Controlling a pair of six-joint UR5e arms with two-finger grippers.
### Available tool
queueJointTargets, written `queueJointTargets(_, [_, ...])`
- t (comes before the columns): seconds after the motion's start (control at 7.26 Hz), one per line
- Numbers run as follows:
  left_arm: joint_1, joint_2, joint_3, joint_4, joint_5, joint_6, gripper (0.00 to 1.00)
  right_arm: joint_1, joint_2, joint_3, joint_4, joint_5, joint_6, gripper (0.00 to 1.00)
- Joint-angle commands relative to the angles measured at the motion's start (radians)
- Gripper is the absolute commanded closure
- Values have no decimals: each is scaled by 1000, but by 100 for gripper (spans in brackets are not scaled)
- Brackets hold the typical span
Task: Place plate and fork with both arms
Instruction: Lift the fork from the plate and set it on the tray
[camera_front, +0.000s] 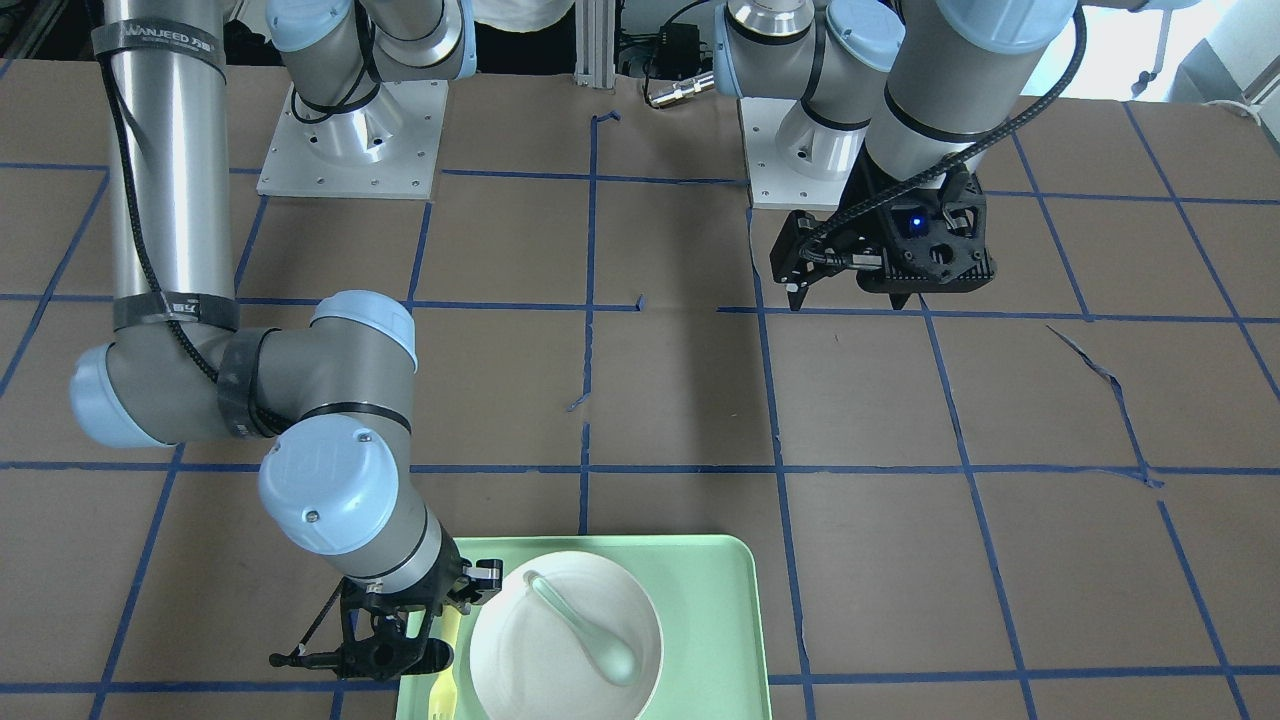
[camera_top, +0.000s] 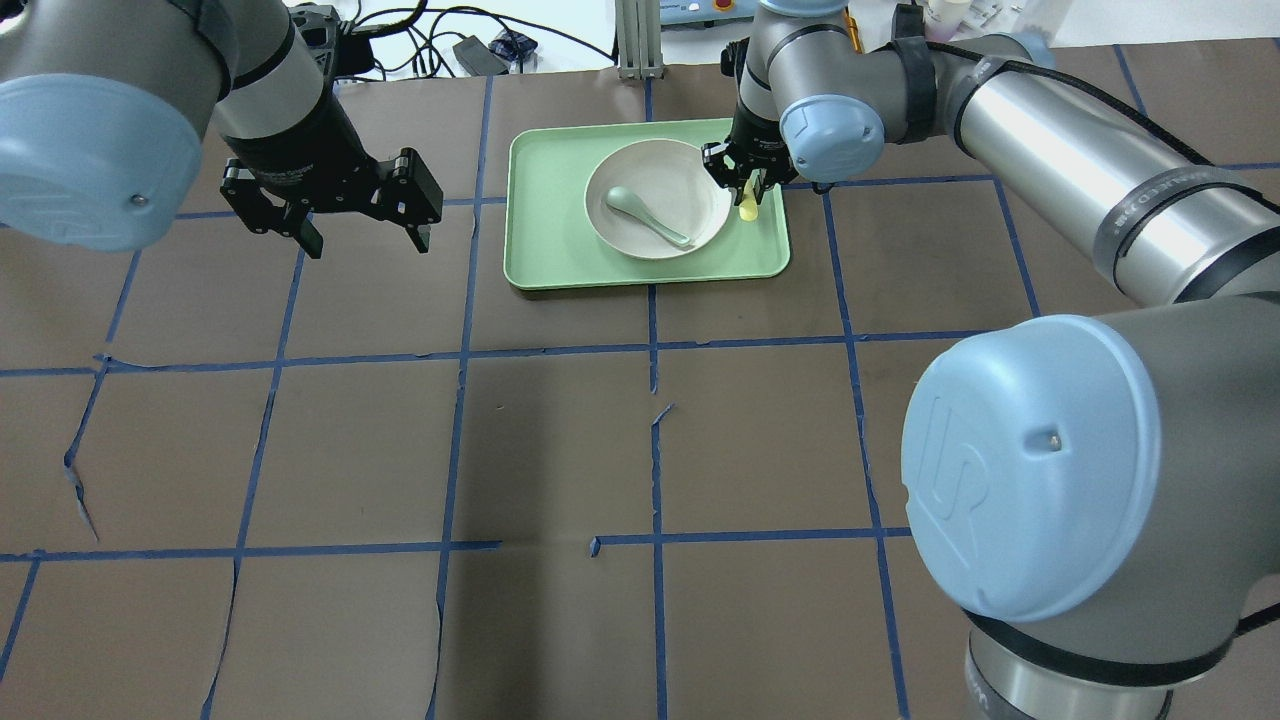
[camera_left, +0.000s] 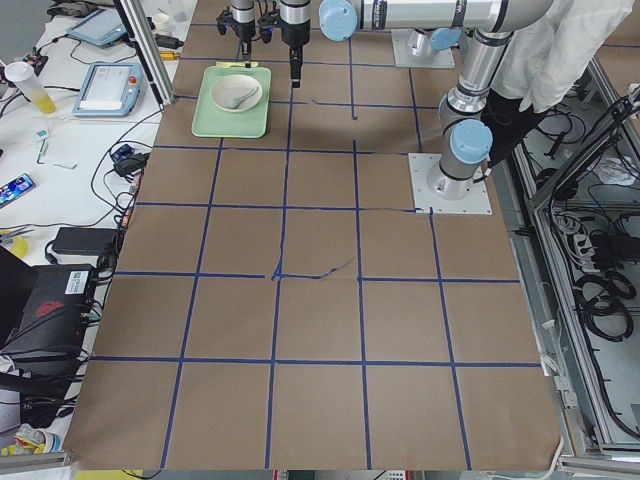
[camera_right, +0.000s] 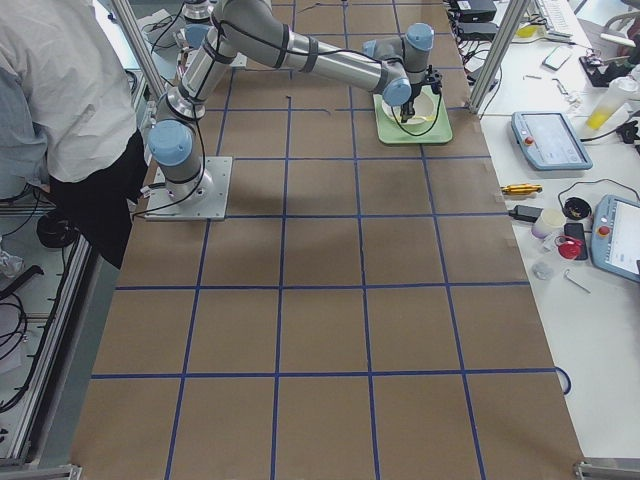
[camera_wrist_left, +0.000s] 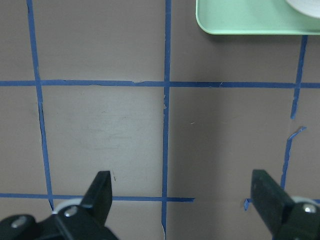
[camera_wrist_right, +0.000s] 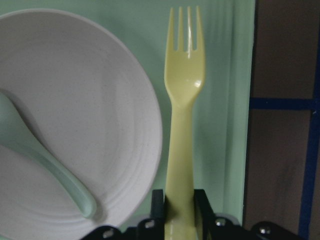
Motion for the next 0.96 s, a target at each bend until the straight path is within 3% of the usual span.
queueJointTargets(0.0, [0,0,0,0,1,0,0,-22,1,39,-6,36,-28,100])
queueJointTargets(0.69, [0,0,-11,0,1,0,0,-29,2,116,-111,47,-73,100])
queueJointTargets(0.83, [0,0,-11,0,1,0,0,-31,2,118,-111,52,-73,87])
